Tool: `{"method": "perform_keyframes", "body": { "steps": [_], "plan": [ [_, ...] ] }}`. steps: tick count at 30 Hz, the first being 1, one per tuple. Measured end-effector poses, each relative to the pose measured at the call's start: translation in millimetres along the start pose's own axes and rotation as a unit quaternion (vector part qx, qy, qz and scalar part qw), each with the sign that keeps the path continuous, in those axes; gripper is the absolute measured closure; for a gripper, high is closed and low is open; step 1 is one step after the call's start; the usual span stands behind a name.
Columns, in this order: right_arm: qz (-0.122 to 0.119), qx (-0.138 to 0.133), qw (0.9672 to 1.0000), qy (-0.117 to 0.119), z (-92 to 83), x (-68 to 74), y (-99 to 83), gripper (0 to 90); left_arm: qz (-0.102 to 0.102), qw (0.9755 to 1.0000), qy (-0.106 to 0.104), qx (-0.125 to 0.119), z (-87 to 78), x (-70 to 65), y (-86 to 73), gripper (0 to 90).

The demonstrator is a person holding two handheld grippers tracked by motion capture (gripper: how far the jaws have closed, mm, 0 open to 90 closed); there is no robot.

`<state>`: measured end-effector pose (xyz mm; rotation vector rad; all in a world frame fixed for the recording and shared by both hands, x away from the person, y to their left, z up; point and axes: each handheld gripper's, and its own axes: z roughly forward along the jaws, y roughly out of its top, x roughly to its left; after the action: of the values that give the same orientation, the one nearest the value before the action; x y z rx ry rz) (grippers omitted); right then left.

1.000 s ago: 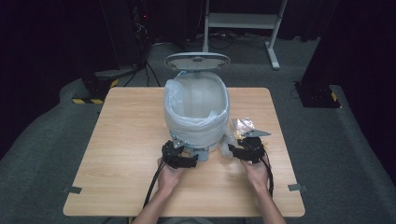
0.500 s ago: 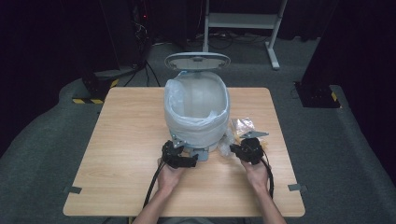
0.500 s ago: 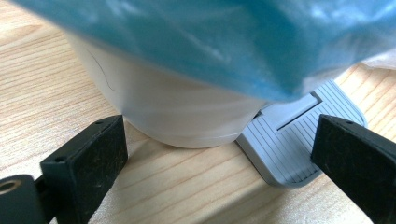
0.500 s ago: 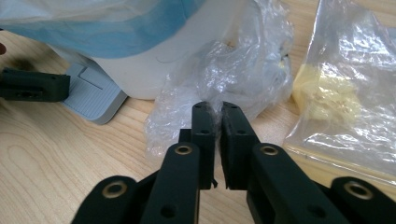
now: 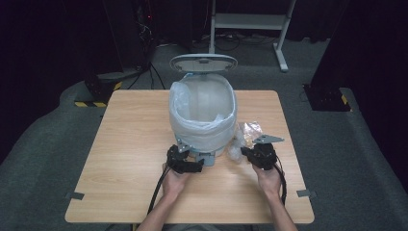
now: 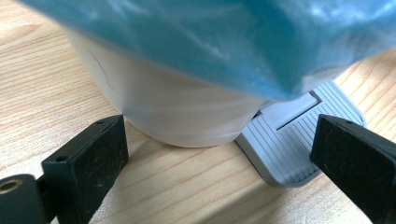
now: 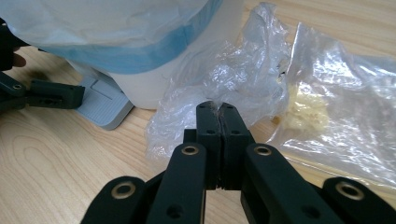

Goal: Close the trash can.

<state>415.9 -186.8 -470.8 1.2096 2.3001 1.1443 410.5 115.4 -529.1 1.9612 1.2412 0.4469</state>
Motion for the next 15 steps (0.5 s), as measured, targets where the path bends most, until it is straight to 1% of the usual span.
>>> {"method": "perform_keyframes", "body": {
  "steps": [9,15],
  "plan": [
    [-0.004,-0.016,0.9999,0.0,-13.5,0.5,3.8,89.2,0.001,1.0,0.002,-0.001,-0.2,-0.4,-0.1,4.5],
    [0.0,-0.021,0.9998,-0.003,-21.4,-1.8,3.9,89.3,0.0,1.0,0.0,0.0,-0.1,-0.1,-0.1,4.6]
  ]
}}
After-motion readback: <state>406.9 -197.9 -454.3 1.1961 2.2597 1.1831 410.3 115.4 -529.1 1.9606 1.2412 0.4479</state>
